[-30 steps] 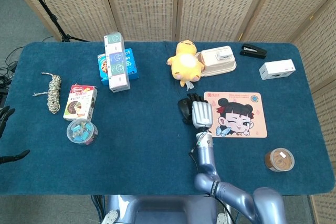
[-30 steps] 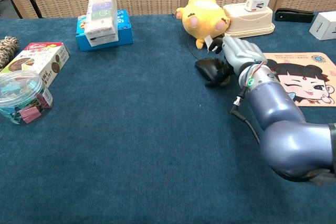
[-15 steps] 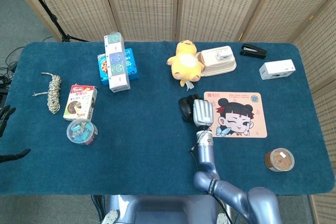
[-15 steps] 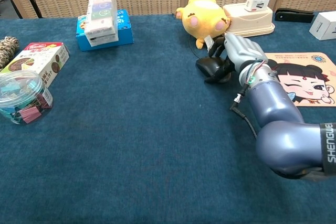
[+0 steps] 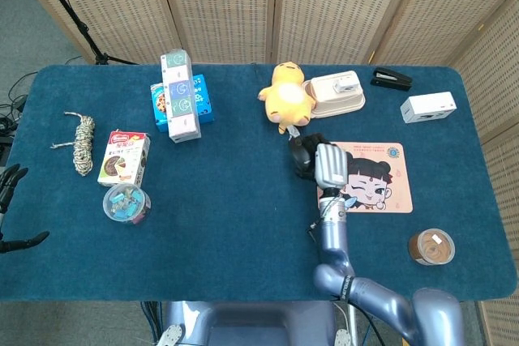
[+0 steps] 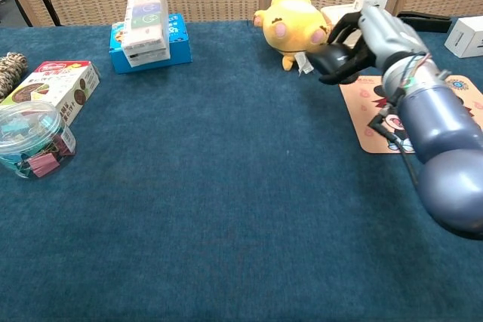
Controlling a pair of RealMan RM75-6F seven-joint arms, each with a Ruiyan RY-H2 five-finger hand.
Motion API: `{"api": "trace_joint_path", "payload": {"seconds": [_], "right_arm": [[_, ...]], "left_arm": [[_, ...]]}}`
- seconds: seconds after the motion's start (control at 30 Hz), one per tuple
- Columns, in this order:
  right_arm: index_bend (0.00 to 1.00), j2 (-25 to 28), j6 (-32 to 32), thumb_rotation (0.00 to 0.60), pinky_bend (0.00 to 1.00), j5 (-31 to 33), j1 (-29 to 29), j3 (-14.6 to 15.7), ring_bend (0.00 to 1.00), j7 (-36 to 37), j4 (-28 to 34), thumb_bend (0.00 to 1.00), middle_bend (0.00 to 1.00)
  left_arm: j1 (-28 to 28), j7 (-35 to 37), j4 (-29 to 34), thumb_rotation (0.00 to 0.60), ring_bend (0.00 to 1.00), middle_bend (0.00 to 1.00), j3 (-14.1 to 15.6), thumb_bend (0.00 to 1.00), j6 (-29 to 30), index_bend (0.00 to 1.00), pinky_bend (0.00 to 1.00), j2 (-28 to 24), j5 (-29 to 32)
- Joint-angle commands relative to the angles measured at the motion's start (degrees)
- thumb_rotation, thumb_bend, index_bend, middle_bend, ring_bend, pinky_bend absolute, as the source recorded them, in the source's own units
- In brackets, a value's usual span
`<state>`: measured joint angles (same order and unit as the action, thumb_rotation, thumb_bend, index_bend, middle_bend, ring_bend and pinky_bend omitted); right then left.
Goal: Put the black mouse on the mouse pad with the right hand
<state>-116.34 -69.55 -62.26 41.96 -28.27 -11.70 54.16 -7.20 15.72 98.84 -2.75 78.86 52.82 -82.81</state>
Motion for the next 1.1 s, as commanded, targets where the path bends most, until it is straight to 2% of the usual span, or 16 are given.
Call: {"api": "trace_joint_path", "payload": {"seconds": [0.03, 0.23, 0.43, 0.57, 0.9, 1.1], "right_arm": [[0.51, 4.88, -1.35, 0.6, 0.48, 0.39, -3.82, 0.52, 0.47, 0.19, 4.49, 0.4, 0.48], [0.51, 11.65, -1.77, 0.6, 0.48, -0.22, -9.23, 2.55, 0.47, 4.27, 8.91, 0.43, 0.48], [0.51, 15.79, -0.55, 0.6, 0.48, -1.56, -13.77, 6.92, 0.47, 8.33, 9.45, 0.47, 0.48], [0.51, 15.47, 0.42, 0.6, 0.48, -1.91, -14.77, 8.43, 0.47, 10.67, 6.66, 0.52, 0.48], [0.51, 13.43, 1.32, 0.6, 0.48, -3.83, -14.45, 10.67, 0.47, 11.07, 3.84, 0.52, 0.48], [0.51, 11.8, 2.51, 0.6, 0.48, -3.75, -14.37, 11.27, 0.47, 11.47, 0.06, 0.53, 0.48]], "left_arm": [[0.03, -0.12, 0.05, 0.6, 0.0, 0.0, 0.02, 0.0, 0.06, 0.0, 0.0, 0.04, -0.04], [-0.03, -1.14, 0.46, 0.6, 0.0, 0.0, 0.2, 0.0, -0.01, 0.0, 0.0, 0.26, -0.3], [-0.4, -2.71, 1.01, 0.6, 0.0, 0.0, 0.21, 0.0, -0.54, 0.0, 0.0, 0.6, -0.15], [-0.6, -3.38, 1.39, 0.6, 0.0, 0.0, 0.3, 0.0, -0.94, 0.0, 0.0, 0.72, -0.13], [-0.69, -3.28, 1.52, 0.6, 0.0, 0.0, 0.25, 0.0, -1.16, 0.0, 0.0, 0.63, 0.24], [-0.62, -2.78, 1.41, 0.6, 0.0, 0.0, 0.5, 0.0, -1.17, 0.0, 0.0, 0.47, -0.21]]}}
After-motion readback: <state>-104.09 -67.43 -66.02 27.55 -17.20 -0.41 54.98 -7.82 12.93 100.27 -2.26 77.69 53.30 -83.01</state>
